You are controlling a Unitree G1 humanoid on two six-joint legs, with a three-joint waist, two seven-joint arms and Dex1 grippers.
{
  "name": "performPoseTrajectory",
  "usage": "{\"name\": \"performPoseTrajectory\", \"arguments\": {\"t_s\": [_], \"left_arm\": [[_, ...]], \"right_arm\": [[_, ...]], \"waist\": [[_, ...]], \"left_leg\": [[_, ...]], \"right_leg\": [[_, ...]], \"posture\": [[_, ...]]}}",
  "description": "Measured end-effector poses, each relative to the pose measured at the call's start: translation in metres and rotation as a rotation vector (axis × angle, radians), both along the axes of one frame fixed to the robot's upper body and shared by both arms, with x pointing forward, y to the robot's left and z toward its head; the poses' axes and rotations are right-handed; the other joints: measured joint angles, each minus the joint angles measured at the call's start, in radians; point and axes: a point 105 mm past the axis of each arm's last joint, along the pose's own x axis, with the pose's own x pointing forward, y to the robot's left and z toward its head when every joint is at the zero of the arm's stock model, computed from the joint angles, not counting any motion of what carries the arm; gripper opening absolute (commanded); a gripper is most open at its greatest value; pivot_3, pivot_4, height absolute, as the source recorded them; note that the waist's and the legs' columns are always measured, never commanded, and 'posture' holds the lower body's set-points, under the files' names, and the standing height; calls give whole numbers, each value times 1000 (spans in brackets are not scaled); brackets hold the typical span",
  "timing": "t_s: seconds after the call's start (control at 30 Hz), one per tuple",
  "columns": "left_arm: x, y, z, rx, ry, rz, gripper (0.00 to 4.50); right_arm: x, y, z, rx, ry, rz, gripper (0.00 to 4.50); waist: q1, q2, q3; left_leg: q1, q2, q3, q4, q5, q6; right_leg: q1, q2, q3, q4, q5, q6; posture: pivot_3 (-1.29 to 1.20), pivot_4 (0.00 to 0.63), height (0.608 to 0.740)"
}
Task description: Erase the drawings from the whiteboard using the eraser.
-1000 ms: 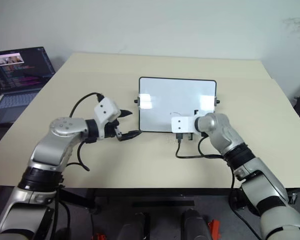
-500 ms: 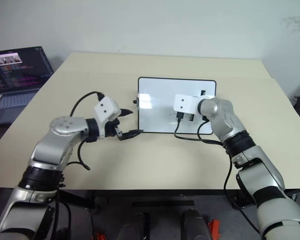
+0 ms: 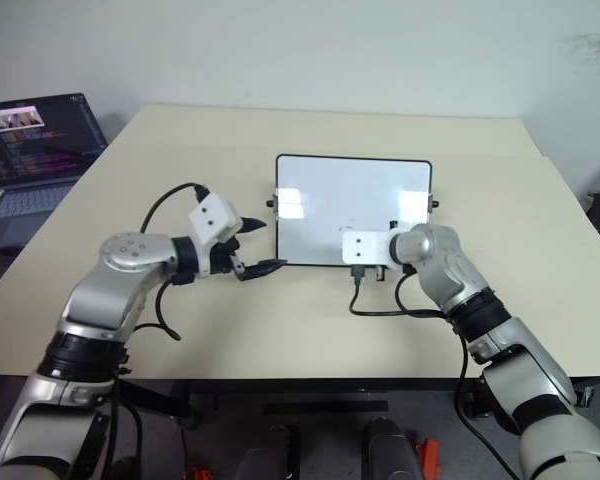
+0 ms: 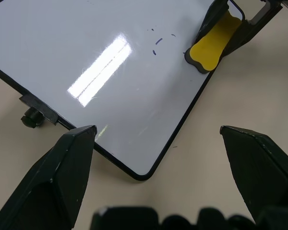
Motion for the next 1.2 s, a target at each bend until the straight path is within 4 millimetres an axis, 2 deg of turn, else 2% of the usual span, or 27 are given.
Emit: {"name": "performPoseTrajectory", "arguments": {"t_s": [0.07, 0.23, 0.43, 0.67, 0.97, 1.2], "left_arm": [[0, -1, 0, -3, 1, -1, 4500], [1, -1, 0, -4, 2, -1, 4500], [1, -1, 0, -4, 3, -1, 4500], [1, -1, -1, -5, 4, -1, 4500], [1, 0, -2, -6, 13, 1, 4500], [2, 1, -3, -5, 12, 1, 4500]], "right_arm": [[5, 0, 3, 12, -23, -15, 1107], [27, -10, 31, 47, -142, -105, 1107], [36, -15, 42, 60, -192, -130, 1107], [31, -12, 39, 60, -173, -111, 1107], [5, -8, 7, -16, -27, -10, 1105], [9, -8, 5, -9, -44, -29, 1105]], "waist": [[-1, 0, 0], [-1, 0, 0], [-1, 0, 0], [-1, 0, 0], [0, 0, 0], [-1, 0, 0]], "left_leg": [[0, 0, 0, 0, 0, 0], [0, 0, 0, 0, 0, 0], [0, 0, 0, 0, 0, 0], [0, 0, 0, 0, 0, 0], [0, 0, 0, -1, 0, 0], [0, 0, 0, 0, 0, 0]], "right_leg": [[0, 0, 0, 0, 0, 0], [0, 0, 0, 0, 0, 0], [0, 0, 0, 0, 0, 0], [0, 0, 0, 0, 0, 0], [0, 0, 0, 0, 0, 0], [0, 0, 0, -1, 0, 0]], "posture": [[0, 150, 740], [0, 150, 740], [0, 150, 740], [0, 150, 740], [0, 150, 740], [0, 150, 740]]}}
